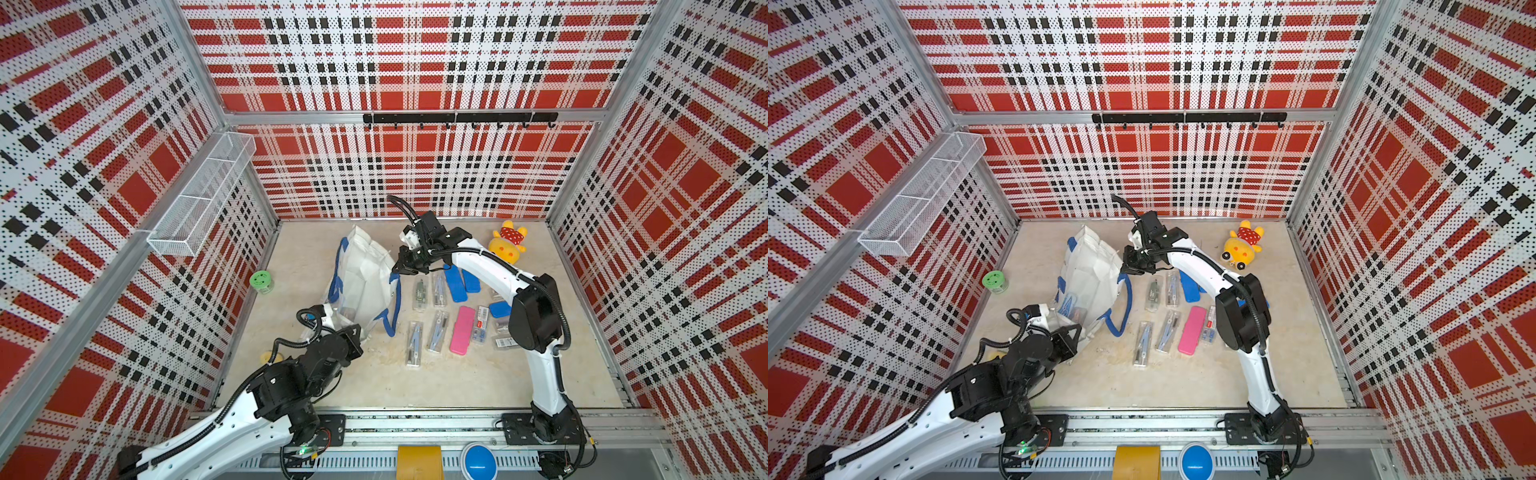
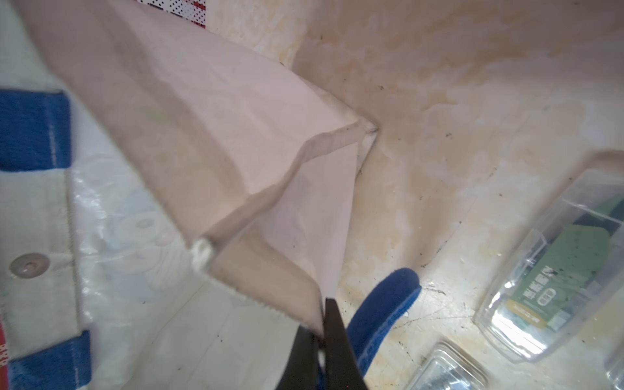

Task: Take out the compass set from the canvas bag
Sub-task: Adjust the canvas bag at the center of the board.

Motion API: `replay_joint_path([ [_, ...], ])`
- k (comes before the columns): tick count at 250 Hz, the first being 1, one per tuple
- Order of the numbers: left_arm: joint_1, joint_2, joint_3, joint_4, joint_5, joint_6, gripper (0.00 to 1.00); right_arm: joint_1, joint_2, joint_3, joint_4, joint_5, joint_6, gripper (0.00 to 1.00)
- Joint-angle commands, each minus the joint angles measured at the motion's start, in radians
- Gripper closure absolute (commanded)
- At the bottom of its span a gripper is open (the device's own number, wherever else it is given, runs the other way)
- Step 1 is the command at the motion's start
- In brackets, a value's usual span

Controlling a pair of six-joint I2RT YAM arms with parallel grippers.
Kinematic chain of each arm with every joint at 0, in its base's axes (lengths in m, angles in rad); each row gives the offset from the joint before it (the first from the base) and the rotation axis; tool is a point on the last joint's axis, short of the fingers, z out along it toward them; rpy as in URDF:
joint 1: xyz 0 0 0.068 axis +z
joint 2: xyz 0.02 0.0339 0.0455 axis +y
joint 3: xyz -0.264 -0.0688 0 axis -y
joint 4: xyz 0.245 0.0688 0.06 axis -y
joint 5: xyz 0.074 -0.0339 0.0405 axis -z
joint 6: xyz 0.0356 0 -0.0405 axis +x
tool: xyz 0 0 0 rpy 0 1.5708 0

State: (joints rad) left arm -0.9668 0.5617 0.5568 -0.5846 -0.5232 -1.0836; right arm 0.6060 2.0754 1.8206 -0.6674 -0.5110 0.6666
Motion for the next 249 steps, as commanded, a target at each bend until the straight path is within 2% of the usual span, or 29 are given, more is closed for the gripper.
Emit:
replay_joint_path([
  [1, 0.016, 0.058, 0.075, 0.017, -0.045, 0.090, 1.00, -0.032, -0.111, -0.178, 0.280, -0.062, 0.107, 1.00],
  [66, 0.080, 0.299, 0.253, 0.164, 0.042, 0.380, 1.00, -0.142, -0.262, -0.518, 0.632, -0.101, 0.248, 1.00],
  [95, 0.081, 0.367, 0.260, 0.212, 0.075, 0.439, 1.00, -0.189, -0.302, -0.633, 0.759, -0.094, 0.313, 1.00],
  [132, 0.052, 0.340, 0.139, 0.259, 0.084, 0.365, 1.00, -0.199, -0.303, -0.684, 0.784, -0.098, 0.311, 1.00],
  [174, -0.114, 0.253, 0.023, 0.239, -0.070, 0.264, 1.00, -0.199, -0.332, -0.759, 0.832, -0.101, 0.324, 1.00],
  [216, -0.229, 0.220, -0.026, 0.216, -0.162, 0.172, 1.00, -0.199, -0.388, -0.794, 0.822, -0.098, 0.313, 0.89],
  [249, -0.296, 0.258, -0.024, 0.217, -0.226, 0.142, 1.00, -0.201, -0.457, -0.780, 0.731, -0.073, 0.269, 0.72],
])
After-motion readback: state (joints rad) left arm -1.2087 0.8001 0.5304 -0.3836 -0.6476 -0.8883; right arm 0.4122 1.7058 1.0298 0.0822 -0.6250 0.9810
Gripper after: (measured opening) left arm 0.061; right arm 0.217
